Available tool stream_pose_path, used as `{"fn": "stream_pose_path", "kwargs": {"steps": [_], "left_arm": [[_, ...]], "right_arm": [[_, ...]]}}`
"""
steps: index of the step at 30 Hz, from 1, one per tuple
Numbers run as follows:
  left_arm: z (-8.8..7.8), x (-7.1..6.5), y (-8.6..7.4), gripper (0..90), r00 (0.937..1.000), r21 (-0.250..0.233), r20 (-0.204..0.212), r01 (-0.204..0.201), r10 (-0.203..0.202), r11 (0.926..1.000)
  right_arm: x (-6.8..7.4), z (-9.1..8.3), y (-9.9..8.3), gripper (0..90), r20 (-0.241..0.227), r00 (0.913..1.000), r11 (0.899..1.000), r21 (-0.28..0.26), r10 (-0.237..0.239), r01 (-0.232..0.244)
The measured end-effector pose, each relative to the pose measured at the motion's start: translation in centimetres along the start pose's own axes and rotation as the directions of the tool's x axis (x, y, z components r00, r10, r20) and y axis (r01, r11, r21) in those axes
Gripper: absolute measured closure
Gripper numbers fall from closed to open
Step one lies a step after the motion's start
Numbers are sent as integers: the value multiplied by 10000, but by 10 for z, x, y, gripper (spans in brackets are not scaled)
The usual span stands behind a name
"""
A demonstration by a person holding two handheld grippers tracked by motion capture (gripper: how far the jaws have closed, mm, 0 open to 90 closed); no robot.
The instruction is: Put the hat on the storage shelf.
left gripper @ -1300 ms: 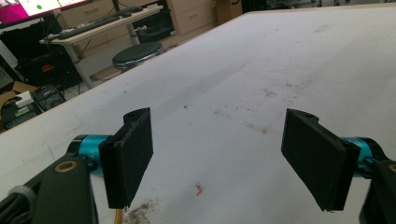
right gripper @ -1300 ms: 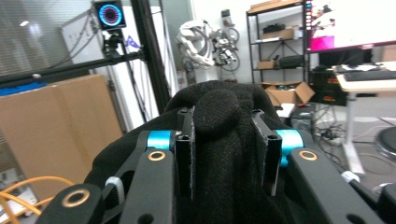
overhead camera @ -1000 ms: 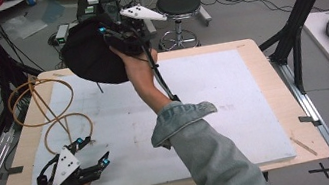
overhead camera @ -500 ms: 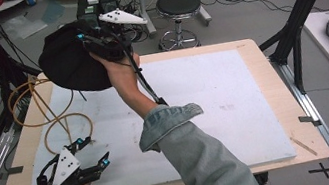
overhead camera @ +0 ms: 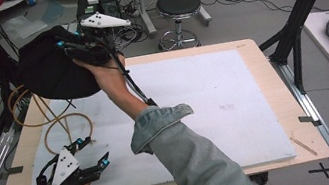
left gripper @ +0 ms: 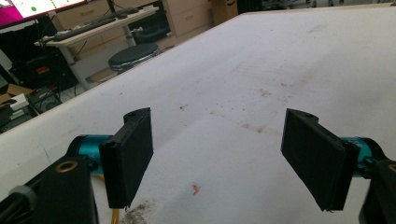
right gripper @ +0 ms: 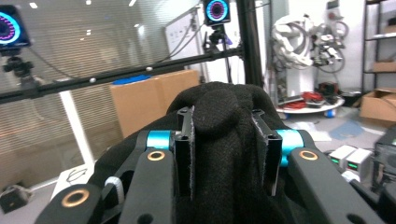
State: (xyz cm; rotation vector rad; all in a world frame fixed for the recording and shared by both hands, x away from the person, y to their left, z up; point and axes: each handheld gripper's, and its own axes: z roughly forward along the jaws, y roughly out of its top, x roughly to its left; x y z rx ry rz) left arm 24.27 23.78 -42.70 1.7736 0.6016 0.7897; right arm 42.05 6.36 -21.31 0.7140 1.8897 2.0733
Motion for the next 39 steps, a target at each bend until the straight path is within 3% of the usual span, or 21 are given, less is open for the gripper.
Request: {"fn": "stream_pose_path", "kwargs": {"steps": [4,15,22,39], "left_arm": [[0,0,0,256,10000,-10,16,-26,26,10000],[0,-2,0,256,10000,9,92,-38,38,10000],[-1,-2,0,256,10000,22,57,-69,69,10000],[-1,-4,0,256,9998,84,162,-110,109,9999]], "right_arm": [[6,7,-3,683,-275,9996,9999,125,-97,101],[10,28,-12,679,-1171,9927,9983,531,287,-226],[13,35,-16,679,-1383,9903,9983,583,159,-79],[32,58,-41,669,-1636,9864,9879,1501,-136,385]]}}
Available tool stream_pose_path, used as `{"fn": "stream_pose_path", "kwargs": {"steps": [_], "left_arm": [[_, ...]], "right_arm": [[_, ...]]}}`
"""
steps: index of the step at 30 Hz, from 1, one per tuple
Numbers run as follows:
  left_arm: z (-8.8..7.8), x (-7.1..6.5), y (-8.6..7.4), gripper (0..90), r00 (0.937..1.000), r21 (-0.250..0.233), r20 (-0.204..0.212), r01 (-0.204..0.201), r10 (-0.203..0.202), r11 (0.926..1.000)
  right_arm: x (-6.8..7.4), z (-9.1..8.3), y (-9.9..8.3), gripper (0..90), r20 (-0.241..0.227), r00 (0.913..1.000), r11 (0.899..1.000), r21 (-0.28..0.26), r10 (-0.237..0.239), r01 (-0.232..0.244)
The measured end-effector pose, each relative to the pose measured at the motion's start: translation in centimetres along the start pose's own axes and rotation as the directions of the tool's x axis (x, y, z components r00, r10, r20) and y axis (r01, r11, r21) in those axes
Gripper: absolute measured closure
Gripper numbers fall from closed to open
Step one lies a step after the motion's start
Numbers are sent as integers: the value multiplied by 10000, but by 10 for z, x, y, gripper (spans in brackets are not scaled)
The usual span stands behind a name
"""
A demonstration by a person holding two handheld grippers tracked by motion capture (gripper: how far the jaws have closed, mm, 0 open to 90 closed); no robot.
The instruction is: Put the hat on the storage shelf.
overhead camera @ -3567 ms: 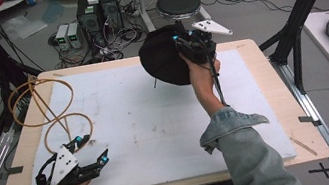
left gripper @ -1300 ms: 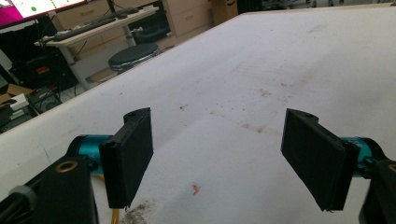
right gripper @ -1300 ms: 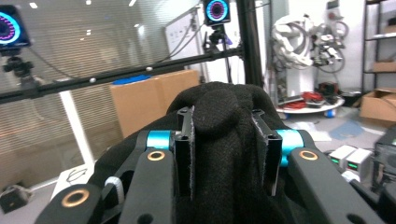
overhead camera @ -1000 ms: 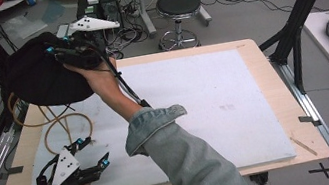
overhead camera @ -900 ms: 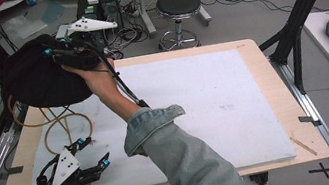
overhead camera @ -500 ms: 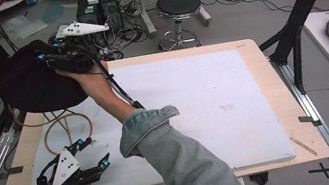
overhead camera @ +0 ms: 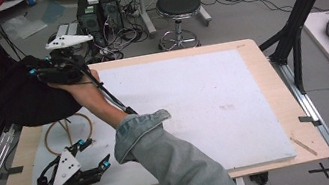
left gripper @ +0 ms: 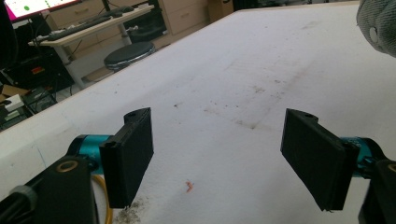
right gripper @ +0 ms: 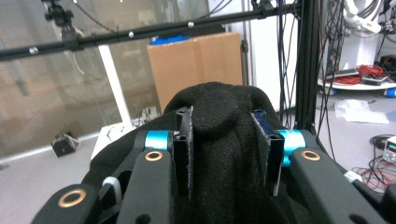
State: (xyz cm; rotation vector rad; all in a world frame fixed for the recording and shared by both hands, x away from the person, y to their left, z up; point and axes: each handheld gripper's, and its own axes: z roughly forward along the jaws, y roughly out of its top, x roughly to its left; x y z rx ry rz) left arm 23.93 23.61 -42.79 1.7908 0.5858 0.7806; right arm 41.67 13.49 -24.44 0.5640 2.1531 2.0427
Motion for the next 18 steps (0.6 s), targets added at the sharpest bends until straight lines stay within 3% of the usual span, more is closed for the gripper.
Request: {"fn": "stream_pose_path", "kwargs": {"steps": [12,18], "left_arm": [[0,0,0,256,10000,15,14,0,0,10000],[0,0,0,256,10000,22,29,3,-3,10000]], "right_arm": [[11,13,-10,632,477,9963,9943,826,-709,668],[10,15,-11,611,623,9961,9933,1009,-629,564]]}}
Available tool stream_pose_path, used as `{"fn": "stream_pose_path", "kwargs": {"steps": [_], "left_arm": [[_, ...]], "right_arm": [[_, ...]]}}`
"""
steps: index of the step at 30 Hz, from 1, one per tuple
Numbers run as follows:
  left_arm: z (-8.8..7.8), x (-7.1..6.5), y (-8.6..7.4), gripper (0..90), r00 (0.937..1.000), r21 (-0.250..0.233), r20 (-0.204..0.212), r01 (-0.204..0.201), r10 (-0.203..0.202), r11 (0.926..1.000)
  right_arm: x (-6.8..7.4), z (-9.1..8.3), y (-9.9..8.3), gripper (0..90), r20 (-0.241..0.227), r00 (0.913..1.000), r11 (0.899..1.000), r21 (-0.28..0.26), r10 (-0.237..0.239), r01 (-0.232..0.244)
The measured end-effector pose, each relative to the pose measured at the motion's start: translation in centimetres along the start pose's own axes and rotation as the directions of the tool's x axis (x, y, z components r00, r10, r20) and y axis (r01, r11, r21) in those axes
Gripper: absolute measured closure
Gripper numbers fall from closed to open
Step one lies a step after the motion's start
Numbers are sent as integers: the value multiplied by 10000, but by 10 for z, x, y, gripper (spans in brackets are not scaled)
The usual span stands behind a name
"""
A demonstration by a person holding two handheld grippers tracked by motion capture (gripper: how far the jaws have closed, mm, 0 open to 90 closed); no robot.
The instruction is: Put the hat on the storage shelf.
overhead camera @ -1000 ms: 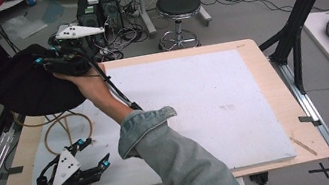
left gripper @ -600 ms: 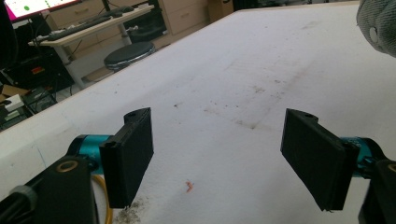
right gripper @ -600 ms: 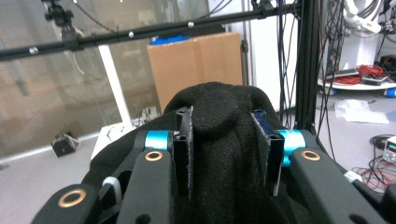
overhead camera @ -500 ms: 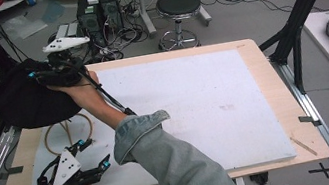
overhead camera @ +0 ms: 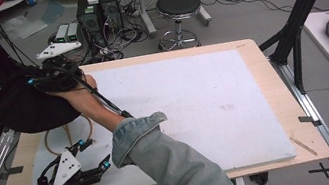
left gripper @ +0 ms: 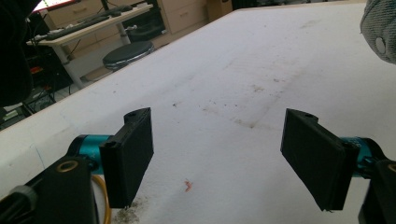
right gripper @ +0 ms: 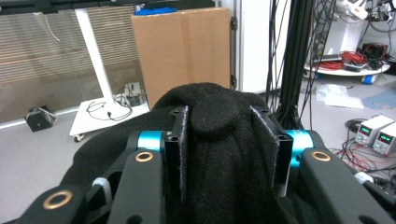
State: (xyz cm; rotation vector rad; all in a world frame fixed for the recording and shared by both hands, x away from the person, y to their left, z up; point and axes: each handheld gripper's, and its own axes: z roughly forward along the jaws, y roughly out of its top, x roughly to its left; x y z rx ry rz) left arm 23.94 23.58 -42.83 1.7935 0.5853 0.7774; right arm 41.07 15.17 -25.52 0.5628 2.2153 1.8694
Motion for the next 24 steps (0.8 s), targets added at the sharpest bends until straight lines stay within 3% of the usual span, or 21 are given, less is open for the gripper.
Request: {"fn": "stream_pose_path", "kwargs": {"steps": [16,24], "left_arm": [[0,0,0,256,10000,38,46,-21,20,10000],[1,0,-1,256,10000,43,27,10,-10,10000]], "right_arm": [[-7,-1,-2,471,157,9988,9987,173,467,-470],[-15,-9,0,381,463,9970,9980,60,620,-624]]}}
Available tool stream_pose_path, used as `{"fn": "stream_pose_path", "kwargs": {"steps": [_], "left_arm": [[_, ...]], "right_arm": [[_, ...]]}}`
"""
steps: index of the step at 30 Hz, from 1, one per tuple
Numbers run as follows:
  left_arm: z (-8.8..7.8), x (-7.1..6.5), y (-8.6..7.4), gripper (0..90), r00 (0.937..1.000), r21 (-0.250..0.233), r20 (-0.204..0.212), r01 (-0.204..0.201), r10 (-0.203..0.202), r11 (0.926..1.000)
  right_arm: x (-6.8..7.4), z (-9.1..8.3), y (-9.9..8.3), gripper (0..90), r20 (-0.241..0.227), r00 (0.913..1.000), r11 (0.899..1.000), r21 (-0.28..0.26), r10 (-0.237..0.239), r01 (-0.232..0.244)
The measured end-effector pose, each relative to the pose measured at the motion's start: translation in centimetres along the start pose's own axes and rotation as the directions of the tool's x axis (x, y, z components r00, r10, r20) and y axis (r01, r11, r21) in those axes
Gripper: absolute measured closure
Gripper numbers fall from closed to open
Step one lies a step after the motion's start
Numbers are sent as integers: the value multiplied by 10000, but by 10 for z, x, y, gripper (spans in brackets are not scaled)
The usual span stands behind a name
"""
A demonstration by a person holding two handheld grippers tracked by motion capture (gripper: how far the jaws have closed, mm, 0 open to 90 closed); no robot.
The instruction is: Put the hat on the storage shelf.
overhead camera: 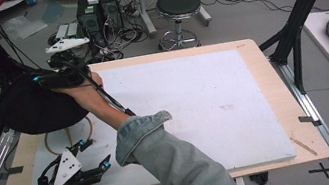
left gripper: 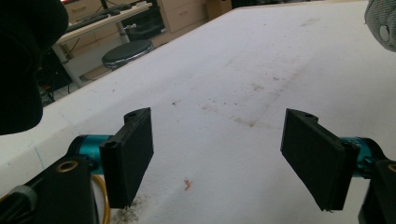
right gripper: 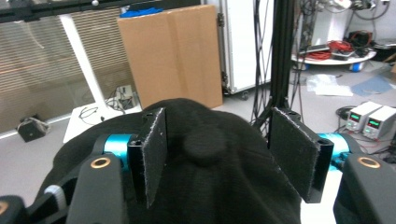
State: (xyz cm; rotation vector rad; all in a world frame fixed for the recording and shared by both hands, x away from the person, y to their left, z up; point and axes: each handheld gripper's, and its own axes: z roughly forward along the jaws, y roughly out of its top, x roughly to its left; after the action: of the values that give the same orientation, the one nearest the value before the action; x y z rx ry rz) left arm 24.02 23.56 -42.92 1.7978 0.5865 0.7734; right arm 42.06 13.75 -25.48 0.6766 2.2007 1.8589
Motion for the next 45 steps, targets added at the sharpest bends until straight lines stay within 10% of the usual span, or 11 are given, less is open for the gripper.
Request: {"fn": "stream_pose_path", "kwargs": {"steps": [21,45], "left_arm": [[6,1,-2,256,10000,202,28,-29,29,9998],[10,2,-3,256,10000,318,59,-3,1,9995]], "right_arm": [[-62,-85,8,278,1497,9882,9960,-868,334,-205],[-115,-205,7,236,3698,9277,9870,-1605,522,85]]}}
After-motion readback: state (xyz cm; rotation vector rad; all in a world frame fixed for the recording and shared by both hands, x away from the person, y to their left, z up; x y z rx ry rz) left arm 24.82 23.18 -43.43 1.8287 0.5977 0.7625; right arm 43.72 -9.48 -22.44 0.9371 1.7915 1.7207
